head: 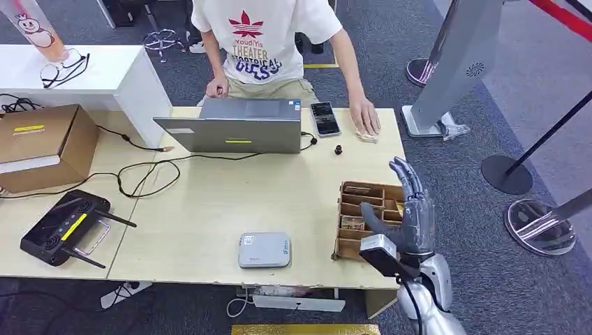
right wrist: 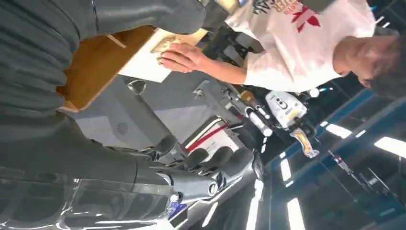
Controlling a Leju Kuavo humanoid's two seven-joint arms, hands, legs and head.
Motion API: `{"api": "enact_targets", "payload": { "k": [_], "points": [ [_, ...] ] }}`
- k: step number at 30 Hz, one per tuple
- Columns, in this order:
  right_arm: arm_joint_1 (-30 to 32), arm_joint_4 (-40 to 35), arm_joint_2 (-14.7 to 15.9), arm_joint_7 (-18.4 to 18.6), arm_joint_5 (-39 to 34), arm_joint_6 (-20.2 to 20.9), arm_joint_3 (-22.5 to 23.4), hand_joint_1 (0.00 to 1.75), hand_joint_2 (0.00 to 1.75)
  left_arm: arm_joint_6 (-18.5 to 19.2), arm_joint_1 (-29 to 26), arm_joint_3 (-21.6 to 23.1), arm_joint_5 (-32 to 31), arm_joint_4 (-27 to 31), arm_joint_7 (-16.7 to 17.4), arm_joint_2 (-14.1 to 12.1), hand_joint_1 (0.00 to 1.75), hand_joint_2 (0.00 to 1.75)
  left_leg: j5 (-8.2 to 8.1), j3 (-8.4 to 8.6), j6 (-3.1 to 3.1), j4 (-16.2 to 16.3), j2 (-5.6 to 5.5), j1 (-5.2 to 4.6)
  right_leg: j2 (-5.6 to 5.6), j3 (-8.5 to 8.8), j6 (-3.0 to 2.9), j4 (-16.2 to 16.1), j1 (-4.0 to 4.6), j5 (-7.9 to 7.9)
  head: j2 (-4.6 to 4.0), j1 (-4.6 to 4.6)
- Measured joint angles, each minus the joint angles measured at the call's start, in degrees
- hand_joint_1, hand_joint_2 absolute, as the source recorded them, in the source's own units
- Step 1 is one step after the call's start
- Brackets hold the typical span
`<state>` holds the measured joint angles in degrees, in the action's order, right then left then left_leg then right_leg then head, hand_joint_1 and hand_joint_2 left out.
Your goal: Pass the card to the sensor for recognition and then transmit it.
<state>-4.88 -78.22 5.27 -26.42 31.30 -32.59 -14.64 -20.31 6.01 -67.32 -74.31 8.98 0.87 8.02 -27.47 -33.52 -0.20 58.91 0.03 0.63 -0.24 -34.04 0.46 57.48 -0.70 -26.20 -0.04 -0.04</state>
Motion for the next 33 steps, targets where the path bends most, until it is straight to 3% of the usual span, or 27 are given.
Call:
{"api": "enact_targets", "payload": {
  "k": [4,11,14,21,23,33],
  "points": [
    [1.1,1.1,0.0,0.9,2.2,-0.8,0.2,0.66,1.75,-0.2,-0.1,-0.4,0.4,0.0,0.3,0.0,0.0,0.0,-0.02,0.0,0.02,0.0,0.0,0.0,0.0,-0.01,0.0,0.0,0.0,-0.01,0.0,-0.02],
    [2.8,2.1,0.1,1.8,4.2,-1.6,1.2,1.1,1.75,-0.3,-0.2,-0.4,0.3,0.0,0.4,0.0,0.0,0.0,-0.02,-0.01,0.02,0.0,0.0,0.0,0.0,0.0,0.0,0.0,0.0,-0.02,0.0,0.0],
    [3.2,2.3,0.1,2.0,5.6,-1.8,1.6,0.96,1.75,-0.3,-0.2,-0.4,0.2,0.0,0.5,0.0,0.0,0.0,-0.02,-0.01,0.02,0.0,0.0,0.0,0.0,0.0,0.0,0.0,0.0,-0.02,0.0,0.0],
    [1.8,4.4,0.1,1.9,7.0,-1.6,1.8,0.93,1.75,-0.5,-0.2,-0.4,0.6,0.0,0.8,-0.1,0.0,0.0,-0.02,-0.02,0.02,0.0,0.0,0.0,0.0,0.01,0.0,0.0,0.0,-0.01,0.0,0.0],
    [1.1,5.4,0.1,1.9,7.4,-1.5,1.8,0.82,1.75,-0.6,-0.2,-0.4,0.6,0.0,0.8,-0.1,0.0,0.0,-0.01,-0.02,0.03,0.0,0.0,0.0,-0.01,0.01,0.01,0.0,0.0,-0.01,0.0,0.0],
    [-1.4,8.8,0.1,1.7,7.6,-1.5,1.8,0.89,1.75,-0.7,-0.3,-0.4,0.6,0.0,1.0,-0.2,0.0,0.0,-0.02,-0.03,0.03,0.0,0.0,0.0,-0.02,0.01,0.01,0.0,0.0,-0.02,0.0,0.0]
  ]
}}
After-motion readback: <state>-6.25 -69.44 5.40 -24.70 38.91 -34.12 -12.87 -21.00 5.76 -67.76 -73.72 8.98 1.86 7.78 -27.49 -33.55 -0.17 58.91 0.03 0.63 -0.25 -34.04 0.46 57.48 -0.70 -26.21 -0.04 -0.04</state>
